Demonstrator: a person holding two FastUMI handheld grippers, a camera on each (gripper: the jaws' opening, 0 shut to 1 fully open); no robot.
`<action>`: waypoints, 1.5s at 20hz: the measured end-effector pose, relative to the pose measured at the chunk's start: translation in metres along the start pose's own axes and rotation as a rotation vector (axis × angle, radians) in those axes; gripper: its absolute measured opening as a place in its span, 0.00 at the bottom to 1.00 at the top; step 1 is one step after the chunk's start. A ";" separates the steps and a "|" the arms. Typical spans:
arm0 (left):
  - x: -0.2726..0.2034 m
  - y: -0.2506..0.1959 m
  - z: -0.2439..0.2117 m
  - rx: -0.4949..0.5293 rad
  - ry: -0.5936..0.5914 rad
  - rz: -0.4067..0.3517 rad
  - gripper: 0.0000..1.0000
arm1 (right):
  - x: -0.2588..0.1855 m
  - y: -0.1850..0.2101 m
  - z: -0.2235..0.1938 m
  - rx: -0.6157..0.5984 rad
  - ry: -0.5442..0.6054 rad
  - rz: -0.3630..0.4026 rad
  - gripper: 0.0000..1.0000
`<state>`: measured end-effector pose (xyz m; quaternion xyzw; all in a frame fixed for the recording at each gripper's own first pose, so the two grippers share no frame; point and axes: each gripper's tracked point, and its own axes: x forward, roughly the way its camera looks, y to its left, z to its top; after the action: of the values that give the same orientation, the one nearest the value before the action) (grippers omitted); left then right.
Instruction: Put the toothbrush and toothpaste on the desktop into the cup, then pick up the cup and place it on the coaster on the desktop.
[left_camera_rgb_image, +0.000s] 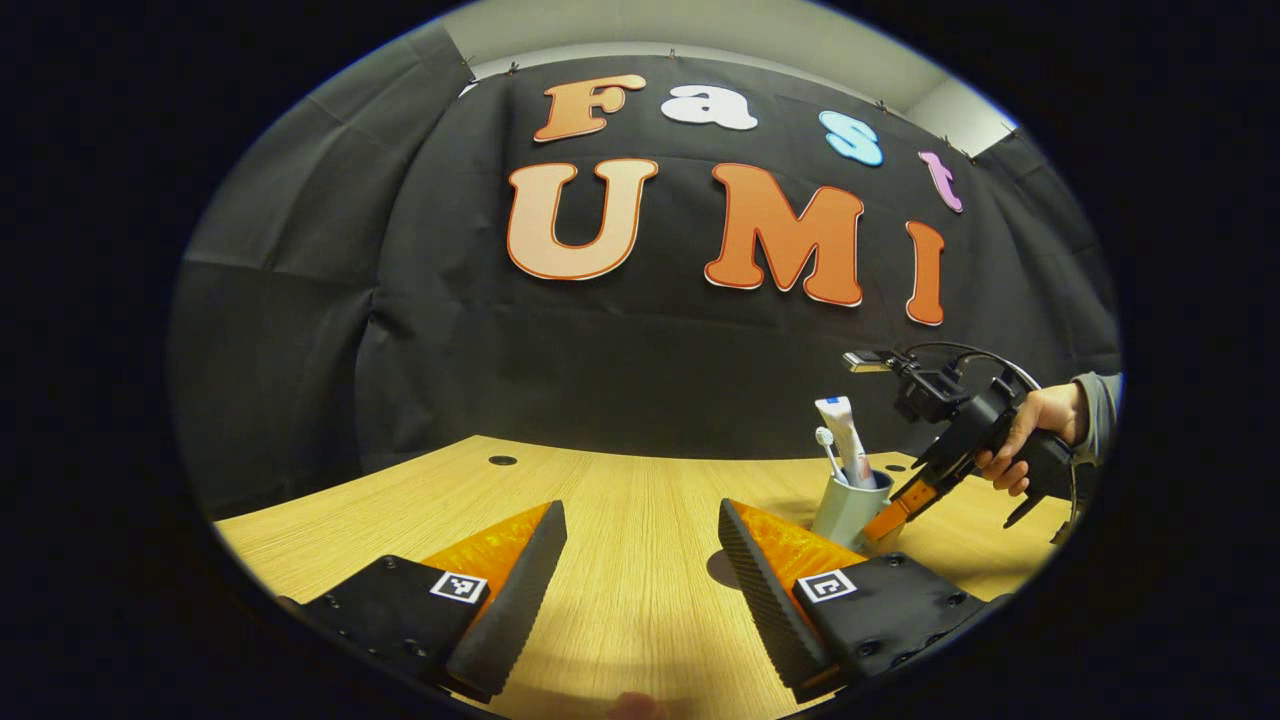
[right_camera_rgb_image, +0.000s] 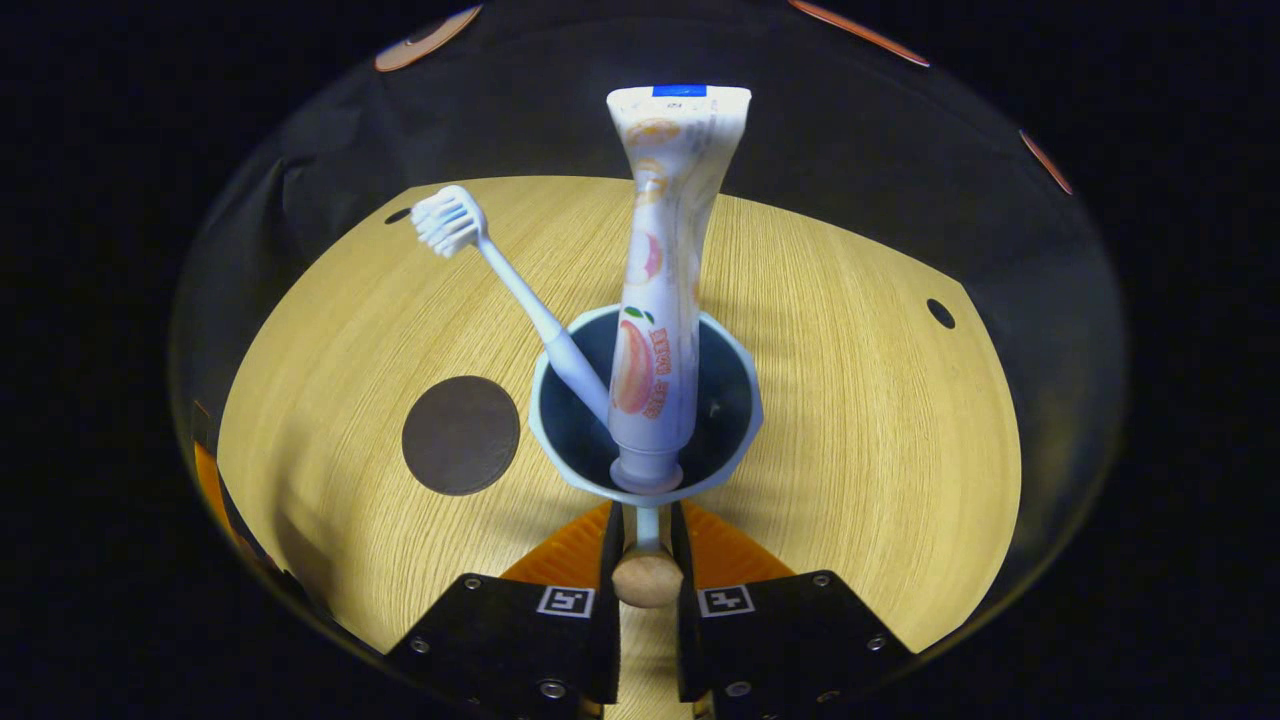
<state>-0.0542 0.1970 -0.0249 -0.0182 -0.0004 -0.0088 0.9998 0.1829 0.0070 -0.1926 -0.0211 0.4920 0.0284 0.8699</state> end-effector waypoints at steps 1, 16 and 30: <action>-0.001 0.001 -0.001 0.002 -0.001 0.001 0.97 | 0.001 0.001 0.001 -0.009 -0.020 0.007 0.23; -0.008 0.001 -0.001 0.018 0.011 0.010 0.97 | 0.002 0.003 0.020 -0.135 -0.113 0.152 0.22; -0.021 0.020 -0.008 0.024 0.020 0.046 0.97 | -0.001 -0.002 0.022 -0.217 -0.064 0.191 0.22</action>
<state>-0.0744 0.2173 -0.0333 -0.0061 0.0101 0.0141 0.9998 0.2013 0.0063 -0.1807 -0.0671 0.4580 0.1645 0.8710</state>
